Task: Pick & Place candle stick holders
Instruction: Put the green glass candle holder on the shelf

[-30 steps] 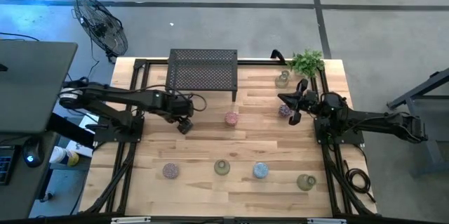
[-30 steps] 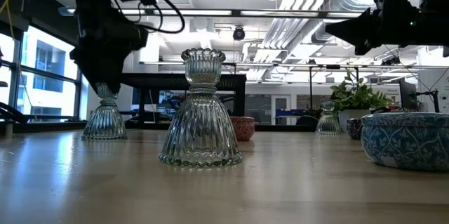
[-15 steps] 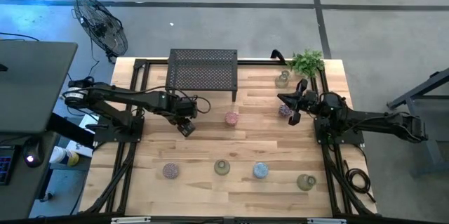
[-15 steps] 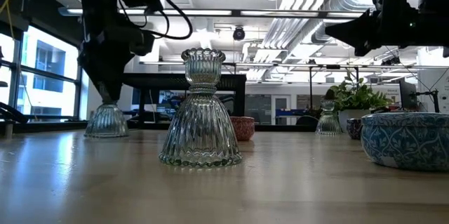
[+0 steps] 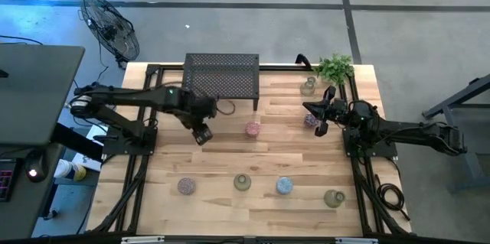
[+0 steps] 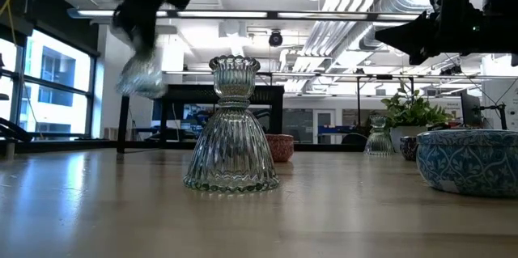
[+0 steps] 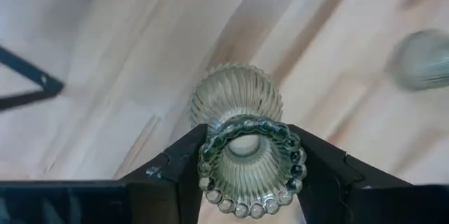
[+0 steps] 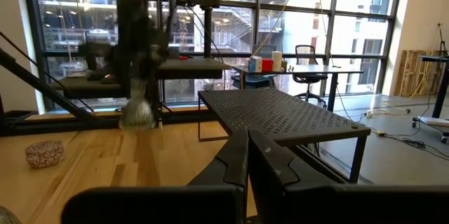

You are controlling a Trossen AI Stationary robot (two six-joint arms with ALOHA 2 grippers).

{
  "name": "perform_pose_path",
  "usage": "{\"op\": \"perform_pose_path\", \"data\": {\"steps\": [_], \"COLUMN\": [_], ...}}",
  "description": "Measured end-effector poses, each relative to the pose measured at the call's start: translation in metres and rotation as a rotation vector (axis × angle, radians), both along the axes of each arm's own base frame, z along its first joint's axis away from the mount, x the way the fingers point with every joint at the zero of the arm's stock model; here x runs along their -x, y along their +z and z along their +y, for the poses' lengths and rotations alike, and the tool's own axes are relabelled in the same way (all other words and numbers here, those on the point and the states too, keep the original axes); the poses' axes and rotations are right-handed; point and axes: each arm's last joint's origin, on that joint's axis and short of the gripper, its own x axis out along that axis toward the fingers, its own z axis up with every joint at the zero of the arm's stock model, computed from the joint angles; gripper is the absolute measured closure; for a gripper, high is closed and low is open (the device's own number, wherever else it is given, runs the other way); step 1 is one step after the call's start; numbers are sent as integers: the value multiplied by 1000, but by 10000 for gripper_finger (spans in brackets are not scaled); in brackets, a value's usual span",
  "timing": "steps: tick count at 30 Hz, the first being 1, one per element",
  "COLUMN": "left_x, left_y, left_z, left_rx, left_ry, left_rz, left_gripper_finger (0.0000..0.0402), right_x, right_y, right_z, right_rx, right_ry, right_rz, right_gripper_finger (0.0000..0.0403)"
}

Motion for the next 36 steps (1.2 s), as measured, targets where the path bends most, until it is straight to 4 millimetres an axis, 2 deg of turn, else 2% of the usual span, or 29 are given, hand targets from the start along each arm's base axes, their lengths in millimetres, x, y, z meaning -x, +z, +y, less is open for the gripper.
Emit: {"op": "perform_pose_path", "data": {"steps": [6,9,13,16,20,25,29,36], "left_x": [9,21,41,47,44,39,40,40], "left_y": [63,84,98,98,94,76,64,54], "left_z": [28,55,101,137,181,227,247,265], "left_rx": [-53,-118,-169,-173,-178,-137,-114,-143], "left_ry": [34,138,258,303,316,342,342,369], "left_rz": [-116,-137,-136,-107,-68,18,73,82], "left_gripper_finger": [230,230,229,234,236,229,233,235], "right_x": [0,0,0,0,0,0,0,0], "right_y": [0,0,0,0,0,-1,-2,-3], "right_z": [0,0,0,0,0,0,0,0], "right_rx": [-1,-2,-2,-3,-3,-20,-24,-27], "right_ry": [1,1,1,5,5,8,12,12], "right_rz": [0,2,2,2,2,3,15,25], "right_gripper_finger": [403,403,403,403,403,403,403,403]}}
